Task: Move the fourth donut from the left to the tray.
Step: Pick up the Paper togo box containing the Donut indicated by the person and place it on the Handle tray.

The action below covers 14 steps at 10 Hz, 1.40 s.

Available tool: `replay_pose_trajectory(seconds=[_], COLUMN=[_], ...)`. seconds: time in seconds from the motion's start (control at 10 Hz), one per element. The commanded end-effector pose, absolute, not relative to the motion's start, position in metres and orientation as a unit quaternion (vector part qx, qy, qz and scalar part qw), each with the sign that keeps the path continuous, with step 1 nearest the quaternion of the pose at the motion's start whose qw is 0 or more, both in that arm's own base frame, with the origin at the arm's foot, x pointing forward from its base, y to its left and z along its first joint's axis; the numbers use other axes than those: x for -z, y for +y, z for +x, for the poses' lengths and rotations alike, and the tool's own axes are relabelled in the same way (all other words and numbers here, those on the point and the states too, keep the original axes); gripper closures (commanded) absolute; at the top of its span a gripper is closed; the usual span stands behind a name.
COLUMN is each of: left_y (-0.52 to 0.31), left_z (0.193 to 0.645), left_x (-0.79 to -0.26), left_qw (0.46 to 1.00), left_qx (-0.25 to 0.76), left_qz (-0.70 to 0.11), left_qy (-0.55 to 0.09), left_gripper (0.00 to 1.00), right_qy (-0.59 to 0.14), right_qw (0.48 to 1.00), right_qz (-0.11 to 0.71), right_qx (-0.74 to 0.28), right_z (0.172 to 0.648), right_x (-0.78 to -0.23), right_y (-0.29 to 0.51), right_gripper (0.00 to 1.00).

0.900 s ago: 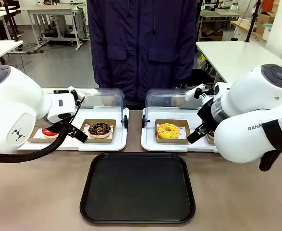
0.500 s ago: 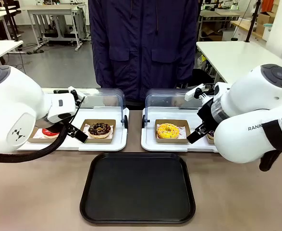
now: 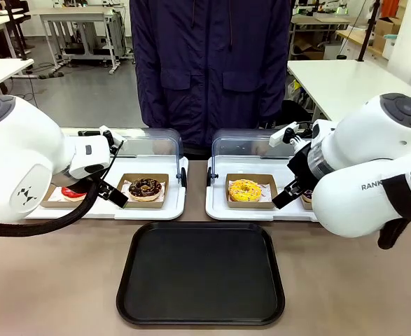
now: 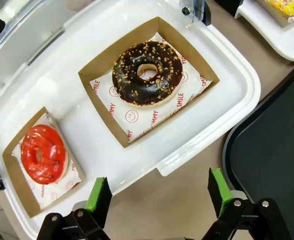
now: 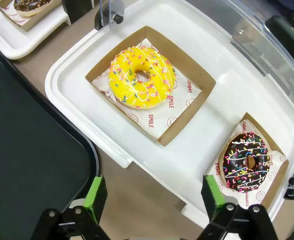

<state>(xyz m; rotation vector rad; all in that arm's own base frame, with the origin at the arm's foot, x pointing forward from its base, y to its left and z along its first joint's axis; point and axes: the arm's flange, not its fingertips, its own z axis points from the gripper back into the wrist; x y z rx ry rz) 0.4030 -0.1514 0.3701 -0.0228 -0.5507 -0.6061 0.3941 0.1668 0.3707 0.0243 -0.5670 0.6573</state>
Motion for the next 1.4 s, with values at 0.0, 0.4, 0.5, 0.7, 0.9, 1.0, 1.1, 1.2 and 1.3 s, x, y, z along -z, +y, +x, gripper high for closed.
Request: replay_pose_trajectory(seconds=[0.0, 0.4, 0.5, 0.7, 0.9, 1.0, 1.1, 1.2, 1.3], left_y=[-0.151, -0.115, -0.096, -0.041, 0.018, 0.053, 0.082, 0.107, 0.129], left_z=[0.403, 0.424, 0.431, 0.440, 0.434, 0.432, 0.434, 0.432, 0.431], left_x=[-0.370, -0.456, -0.478, -0.509, -0.523, -0.526, -0.523, -0.519, -0.513], left_qw=[0.917, 0.918, 0.911, 0.877, 0.836, 0.817, 0.783, 0.770, 0.759], left_qx=[0.295, 0.282, 0.315, 0.390, 0.441, 0.452, 0.478, 0.470, 0.463], left_qz=[-0.011, -0.074, -0.105, -0.168, -0.223, -0.247, -0.280, -0.304, -0.312], left_qy=[-0.268, -0.269, -0.247, -0.224, -0.237, -0.258, -0.282, -0.306, -0.334], left_gripper=[0.00, 0.00, 0.00, 0.00, 0.00, 0.00, 0.00, 0.00, 0.00], right_qy=[-0.275, -0.283, -0.286, -0.296, -0.309, -0.331, -0.352, -0.370, -0.382], right_qw=[0.907, 0.906, 0.903, 0.888, 0.859, 0.843, 0.826, 0.810, 0.802], right_qz=[0.012, 0.065, 0.085, 0.121, 0.170, 0.193, 0.221, 0.242, 0.249], right_qx=[-0.318, -0.308, -0.311, -0.330, -0.371, -0.377, -0.380, -0.386, -0.386], right_z=[0.394, 0.407, 0.407, 0.406, 0.404, 0.401, 0.398, 0.392, 0.387], right_x=[-0.371, -0.491, -0.520, -0.563, -0.581, -0.582, -0.578, -0.570, -0.561], right_y=[0.167, 0.156, 0.140, 0.090, 0.021, -0.025, -0.061, -0.092, -0.118], right_gripper=[0.00, 0.00, 0.00, 0.00, 0.00, 0.00, 0.00, 0.00, 0.00])
